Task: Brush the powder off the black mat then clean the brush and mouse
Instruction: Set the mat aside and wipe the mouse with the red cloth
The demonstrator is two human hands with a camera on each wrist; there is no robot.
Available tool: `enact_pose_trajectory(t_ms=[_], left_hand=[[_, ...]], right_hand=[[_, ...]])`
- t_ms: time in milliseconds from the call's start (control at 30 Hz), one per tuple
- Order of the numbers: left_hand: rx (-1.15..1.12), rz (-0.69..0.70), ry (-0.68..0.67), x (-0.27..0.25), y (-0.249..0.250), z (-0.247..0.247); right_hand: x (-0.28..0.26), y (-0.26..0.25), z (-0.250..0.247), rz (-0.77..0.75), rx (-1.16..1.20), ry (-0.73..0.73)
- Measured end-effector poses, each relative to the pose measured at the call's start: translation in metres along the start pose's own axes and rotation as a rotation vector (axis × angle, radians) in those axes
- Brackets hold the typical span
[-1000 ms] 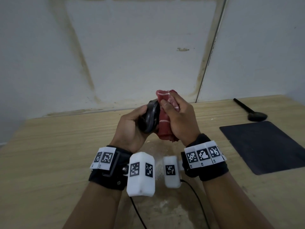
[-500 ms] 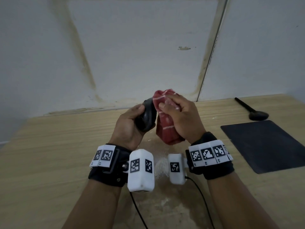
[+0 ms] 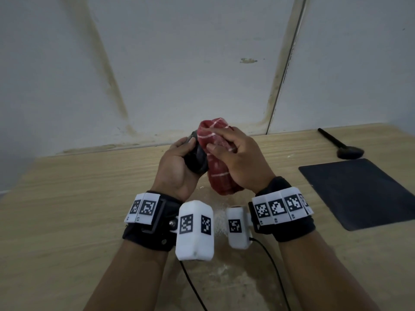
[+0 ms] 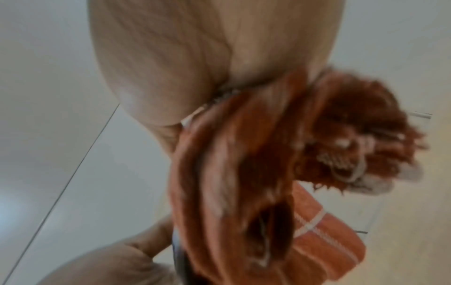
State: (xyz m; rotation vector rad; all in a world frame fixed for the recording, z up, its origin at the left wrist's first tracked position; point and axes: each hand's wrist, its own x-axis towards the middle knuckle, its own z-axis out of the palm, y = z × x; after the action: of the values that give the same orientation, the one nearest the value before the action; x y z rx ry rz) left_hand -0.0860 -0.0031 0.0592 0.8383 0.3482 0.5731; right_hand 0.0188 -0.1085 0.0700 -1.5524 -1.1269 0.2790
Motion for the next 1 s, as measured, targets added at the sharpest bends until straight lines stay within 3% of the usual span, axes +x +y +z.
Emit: enact_pose_trajectory(t_ms=[133,300,433,567,767,867,1000], left_hand=[[-0.03,-0.045,0.074,0.001,0.0,-0.003],[-0.074,-0.056,0.051,0.0,0.003,-0.001],[-0.075,-0.033,0.006,-0.001,0.004,0.0],[-0.11,-0.024,0.062,0.0,0.012,-0.001],[-0.038,-0.018,0.002,-0.003,0.009,0.002],[-0.016,-0.005,-0.027,-0.001,0.01,0.002],[-0.004,0.007,0.025,0.002,0.016,-0.002]], right_hand=[[0.0,-0.001,-0.01,0.076,-0.042,-0.141],[0.003,0.003,-0.015,0.097,0.089,0.032],[0.006,0.003,-0.002,0.071,0.125,0.001],[0.006,0.002,-0.014,0.085,0.085,-0.062],[0.009,0.001,-0.003,0.016,0.22,0.115],[0.009,-0.003,-0.002,-0.035,0.166,0.045],[0.009,-0.005,-0.022,0.043,0.137,-0.115]])
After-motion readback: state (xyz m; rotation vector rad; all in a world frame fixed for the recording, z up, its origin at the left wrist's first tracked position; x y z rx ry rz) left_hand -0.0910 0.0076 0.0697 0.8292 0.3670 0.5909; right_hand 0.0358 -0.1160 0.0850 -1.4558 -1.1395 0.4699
